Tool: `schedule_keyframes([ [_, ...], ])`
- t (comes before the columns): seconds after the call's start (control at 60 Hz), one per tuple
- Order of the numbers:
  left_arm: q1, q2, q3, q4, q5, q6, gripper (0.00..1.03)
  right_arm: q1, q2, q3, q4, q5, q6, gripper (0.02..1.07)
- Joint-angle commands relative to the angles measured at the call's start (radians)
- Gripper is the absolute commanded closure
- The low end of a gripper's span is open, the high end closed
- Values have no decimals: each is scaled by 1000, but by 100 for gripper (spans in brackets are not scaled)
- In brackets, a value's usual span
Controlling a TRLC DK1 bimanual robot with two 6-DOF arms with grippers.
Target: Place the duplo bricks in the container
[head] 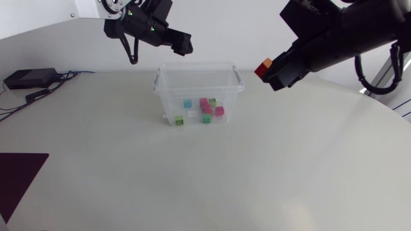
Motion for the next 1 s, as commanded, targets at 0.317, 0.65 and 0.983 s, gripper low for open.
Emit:
schedule_keyframes([
  [0.317, 95, -515, -419, -26, -12, 11, 4, 37, 271, 233, 124, 0, 40, 89],
  [0.65, 174, -894, -758, 11, -18, 9, 4, 40, 439, 363, 251, -12, 83, 89],
  [0.983, 286, -1167, -982, 42, -20, 23, 4, 43, 570, 424, 360, -12, 92, 89],
])
